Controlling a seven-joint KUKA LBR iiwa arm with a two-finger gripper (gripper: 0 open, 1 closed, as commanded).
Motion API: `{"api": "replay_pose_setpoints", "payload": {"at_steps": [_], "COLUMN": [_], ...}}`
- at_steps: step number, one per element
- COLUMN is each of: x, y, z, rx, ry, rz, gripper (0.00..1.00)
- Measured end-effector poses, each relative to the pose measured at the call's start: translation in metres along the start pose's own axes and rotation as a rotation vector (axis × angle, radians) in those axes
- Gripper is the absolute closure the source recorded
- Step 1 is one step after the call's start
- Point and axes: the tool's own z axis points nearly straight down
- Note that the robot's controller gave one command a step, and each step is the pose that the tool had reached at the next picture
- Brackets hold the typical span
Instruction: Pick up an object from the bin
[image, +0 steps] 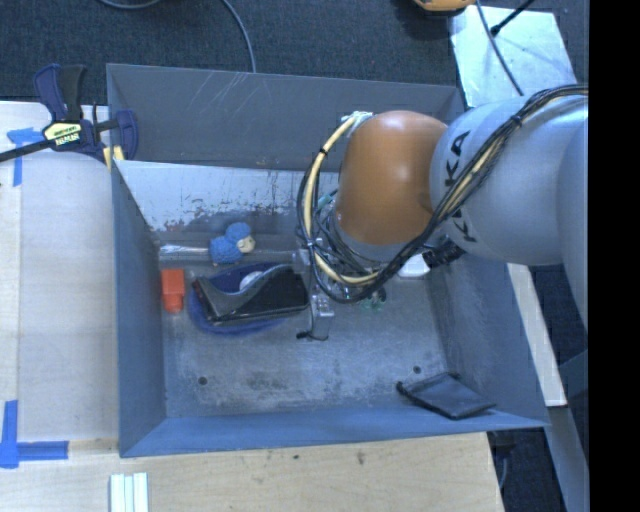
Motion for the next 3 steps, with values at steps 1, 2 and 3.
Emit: {"api": "replay_pose_setpoints", "payload": {"at_steps": [1, 2, 3], "x": [-0.03, -0.022, -0.051], "y": [0.037, 0.097, 0.07], "z": [0.05, 0.04, 0.043], "rx": [-0.001, -0.001, 0.001], "ry": [-0.013, -0.01, -0.005], "rz": [-0.346, -0.726, -0.803], "gripper": [0.0, 0.0, 0.0]}}
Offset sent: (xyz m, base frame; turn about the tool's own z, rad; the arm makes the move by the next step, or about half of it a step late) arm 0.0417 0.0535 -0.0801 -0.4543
